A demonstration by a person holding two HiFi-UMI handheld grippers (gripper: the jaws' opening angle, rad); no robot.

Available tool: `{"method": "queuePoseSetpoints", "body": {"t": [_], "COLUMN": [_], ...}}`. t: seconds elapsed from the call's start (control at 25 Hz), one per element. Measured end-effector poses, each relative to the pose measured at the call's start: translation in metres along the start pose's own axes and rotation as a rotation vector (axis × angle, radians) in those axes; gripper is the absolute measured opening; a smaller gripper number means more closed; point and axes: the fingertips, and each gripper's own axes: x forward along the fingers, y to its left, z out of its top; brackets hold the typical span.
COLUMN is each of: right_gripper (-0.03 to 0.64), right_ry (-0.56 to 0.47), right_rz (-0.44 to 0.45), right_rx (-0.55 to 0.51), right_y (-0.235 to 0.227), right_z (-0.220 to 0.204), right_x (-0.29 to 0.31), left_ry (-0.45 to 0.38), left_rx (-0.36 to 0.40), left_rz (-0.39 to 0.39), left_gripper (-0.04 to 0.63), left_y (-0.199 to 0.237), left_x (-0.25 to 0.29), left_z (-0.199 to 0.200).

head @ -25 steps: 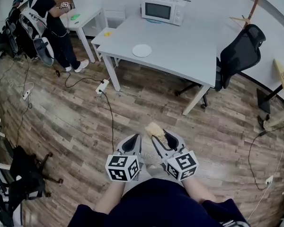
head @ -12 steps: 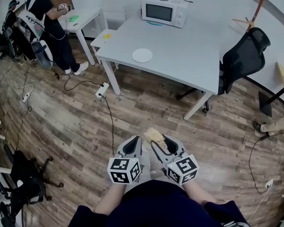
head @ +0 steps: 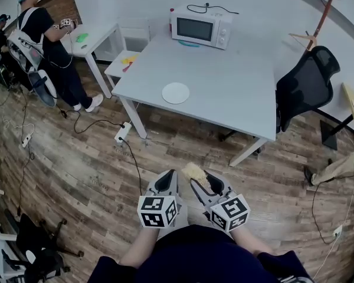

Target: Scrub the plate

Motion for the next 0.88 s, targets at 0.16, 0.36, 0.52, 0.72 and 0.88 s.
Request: {"method": "queuePoseSetpoints", "body": {"t": [0.16,0.36,0.52,0.72,0.88], "right_gripper": [0.181,0.181,0.181,0.181,0.181], "right_ry": [-0.023,-0.051,-0.054,-0.048,-0.042], "right_rz": [-0.034,-0.056,-0.063,-0.083,-0.124], "right_rx": [0.007,-0.007,-0.008,0.007,0.038], "right_y": [-0.024,-0.046,-0.058,-0.07,-0.083], "right_z": [0.03,0.06,0.074,0.079,0.078], "right_x": [0.05,0.113,0.155,0.189,0.2], "left_ry": [0.007,0.008,0.017,0.031,0.044], "left_rx": [0.012,0.036,0.043,0.045,0.045], "left_rz": [-0.02,-0.049,-0.064,-0.082,-0.094], "left_gripper": [0.018,0.018,0.018,0.018,0.018], "left_y": [0.033,0.072,0.099,0.127,0.142], "left_x": [0.037,0.08,0.109,0.135,0.149], "left_z": [0.035,0.074,0.095,0.109,0.114]}}
